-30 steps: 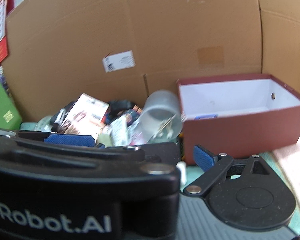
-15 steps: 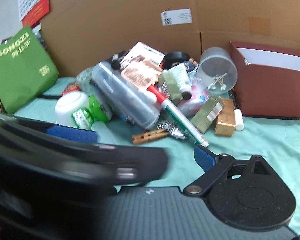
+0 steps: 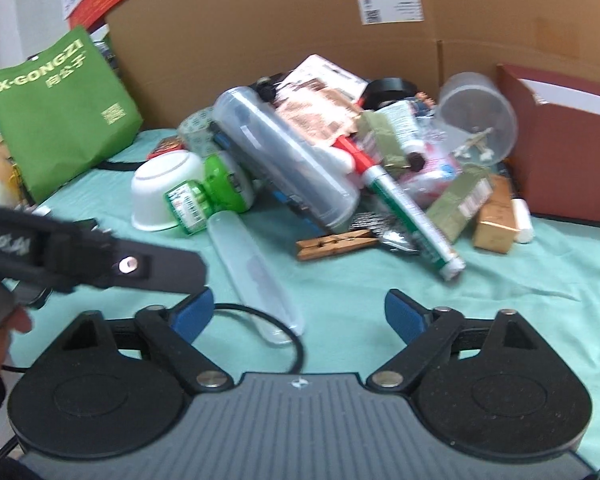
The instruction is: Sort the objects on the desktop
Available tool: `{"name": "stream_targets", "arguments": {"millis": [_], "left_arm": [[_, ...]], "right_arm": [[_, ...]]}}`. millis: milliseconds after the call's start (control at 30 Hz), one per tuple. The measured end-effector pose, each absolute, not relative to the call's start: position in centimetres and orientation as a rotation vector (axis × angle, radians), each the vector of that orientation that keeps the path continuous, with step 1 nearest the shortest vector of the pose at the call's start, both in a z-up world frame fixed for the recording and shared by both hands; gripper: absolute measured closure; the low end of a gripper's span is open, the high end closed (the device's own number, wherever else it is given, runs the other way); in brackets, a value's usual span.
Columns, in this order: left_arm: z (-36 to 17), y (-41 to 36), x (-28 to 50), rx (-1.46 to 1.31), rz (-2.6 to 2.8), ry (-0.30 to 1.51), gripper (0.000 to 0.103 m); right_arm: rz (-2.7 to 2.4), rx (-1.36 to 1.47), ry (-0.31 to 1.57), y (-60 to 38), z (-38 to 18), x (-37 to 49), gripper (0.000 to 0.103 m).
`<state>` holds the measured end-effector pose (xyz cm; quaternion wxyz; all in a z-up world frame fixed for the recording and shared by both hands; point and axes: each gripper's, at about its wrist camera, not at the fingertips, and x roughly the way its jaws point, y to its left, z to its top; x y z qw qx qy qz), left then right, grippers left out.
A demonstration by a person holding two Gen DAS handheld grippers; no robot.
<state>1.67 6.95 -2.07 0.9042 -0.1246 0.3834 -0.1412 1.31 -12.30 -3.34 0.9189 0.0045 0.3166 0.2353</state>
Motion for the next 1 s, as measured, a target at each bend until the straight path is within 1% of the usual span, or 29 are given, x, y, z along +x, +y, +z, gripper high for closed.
{"name": "stream_targets", "arguments": {"millis": [33,100,267,367,500,600,667,700,833,1000], "left_arm": [[-2.2,7.1,1.9,-0.263,-0.289,0.792,0.002],[-2.3,7.5,2.2,-0.276,-0.283,0.796,0.002],[-1.9,9.0,2.7,-0.315,-0.265,0.772,0.003],[-1.5,9.9,2.6,-0.322,-0.249,0.764,0.003],[-1.0,11.0,1.9,-0.316,-0.238,0.764,0.003],[0.0,11.8,0.7,-0.289,-0.205,0.739,0.003],[0.8,12.3,-0.3,-0.244,-0.173,0.715,0.003],[1.2,12.7,-0.8,-0.218,-0.155,0.706,0.003],[3.1,14.4,-3.1,-0.126,-0.077,0.671,0.003],[4.2,15.2,-3.5,-0.144,-0.062,0.643,0.002]], "right_arm": [[0.486,0.005,0.660,-12.1,-3.6,1.5,0.029],[0.491,-0.003,0.674,-11.7,-3.9,1.8,0.034],[0.620,0.043,0.651,-13.1,-2.2,1.2,0.032],[0.668,0.089,0.585,-14.9,-0.5,0.3,0.032],[0.609,0.188,0.497,-17.8,1.4,0.2,0.031],[0.464,0.126,0.501,-18.1,1.1,1.2,0.031],[0.390,0.041,0.538,-17.3,0.1,2.1,0.032],[0.384,0.015,0.556,-16.9,-0.5,2.2,0.035],[0.513,0.017,0.600,-15.0,-1.9,2.1,0.040],[0.576,-0.030,0.602,-12.1,-2.8,2.1,0.046]]}}
